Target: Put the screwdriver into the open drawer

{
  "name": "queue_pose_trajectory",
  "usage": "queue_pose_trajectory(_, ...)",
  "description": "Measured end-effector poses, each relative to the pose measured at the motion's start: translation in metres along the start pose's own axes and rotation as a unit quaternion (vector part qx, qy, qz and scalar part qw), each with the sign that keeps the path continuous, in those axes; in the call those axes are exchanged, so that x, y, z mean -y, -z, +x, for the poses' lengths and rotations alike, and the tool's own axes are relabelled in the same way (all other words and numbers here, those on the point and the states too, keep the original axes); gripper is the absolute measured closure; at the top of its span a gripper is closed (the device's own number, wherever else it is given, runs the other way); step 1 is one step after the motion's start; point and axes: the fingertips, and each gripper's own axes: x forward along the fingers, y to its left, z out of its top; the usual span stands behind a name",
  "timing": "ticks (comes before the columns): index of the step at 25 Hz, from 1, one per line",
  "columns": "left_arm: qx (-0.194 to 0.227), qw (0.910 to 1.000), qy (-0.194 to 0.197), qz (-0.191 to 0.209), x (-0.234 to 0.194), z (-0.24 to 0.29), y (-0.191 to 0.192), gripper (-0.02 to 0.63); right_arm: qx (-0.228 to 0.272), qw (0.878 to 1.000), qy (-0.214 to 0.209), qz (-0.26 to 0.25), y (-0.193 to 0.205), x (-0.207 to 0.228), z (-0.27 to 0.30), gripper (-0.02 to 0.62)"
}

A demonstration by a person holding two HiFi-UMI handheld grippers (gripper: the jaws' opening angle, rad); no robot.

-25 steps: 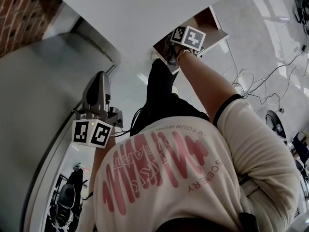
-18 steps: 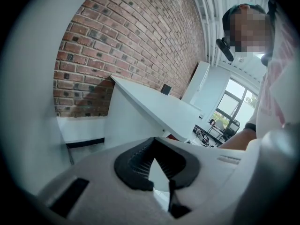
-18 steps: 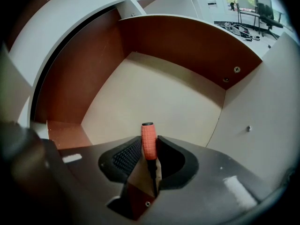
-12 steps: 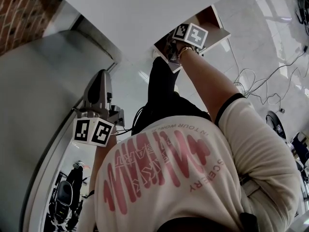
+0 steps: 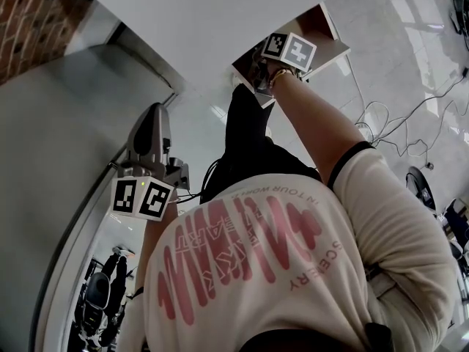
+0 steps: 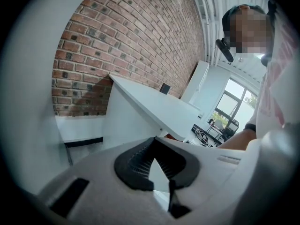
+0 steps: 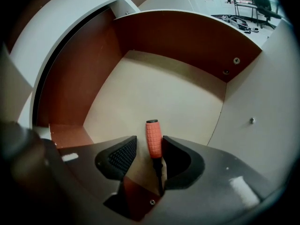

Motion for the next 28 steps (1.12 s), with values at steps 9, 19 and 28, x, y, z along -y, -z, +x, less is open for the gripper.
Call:
queue_pose_trajectory(9,0.002,1.0000,-0.001,-0.004,-0.003,-0.001,-0.001,0.601,-0.003,1.000,0.016,0.015,0.001,0.002,-0.001,0.411)
queue_pose_trajectory(19,0.010,0.9999,-0.004,-0.005,-0.001,-0.009,0.001,0.601,0.005,0.999,0.008,0.040,0.006,0.001,-0.009,0.410)
queue_pose_trajectory(28,0.014,0.9999,0.004,0.000,0.003,-0.012,0.003,0.601,0.021,0.998,-0.008,0.053,0.004,-0.002,-0.016,0.410)
